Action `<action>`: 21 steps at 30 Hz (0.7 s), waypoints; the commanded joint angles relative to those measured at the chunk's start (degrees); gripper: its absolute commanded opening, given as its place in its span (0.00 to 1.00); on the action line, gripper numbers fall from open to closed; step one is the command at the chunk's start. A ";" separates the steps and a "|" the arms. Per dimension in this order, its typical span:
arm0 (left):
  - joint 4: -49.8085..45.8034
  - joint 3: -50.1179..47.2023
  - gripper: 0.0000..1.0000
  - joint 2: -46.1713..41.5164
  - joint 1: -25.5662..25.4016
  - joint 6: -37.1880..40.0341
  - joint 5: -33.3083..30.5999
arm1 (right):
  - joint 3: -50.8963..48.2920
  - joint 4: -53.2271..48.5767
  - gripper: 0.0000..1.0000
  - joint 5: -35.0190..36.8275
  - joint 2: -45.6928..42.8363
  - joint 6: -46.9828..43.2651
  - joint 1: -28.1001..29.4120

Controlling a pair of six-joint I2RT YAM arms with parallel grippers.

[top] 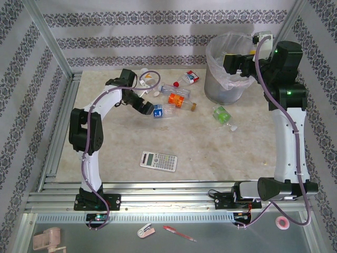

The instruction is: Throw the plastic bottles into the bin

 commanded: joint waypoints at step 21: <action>-2.87 5.06 0.95 9.37 -0.95 12.24 -0.14 | -3.75 -1.55 0.98 0.12 -3.71 -0.88 2.31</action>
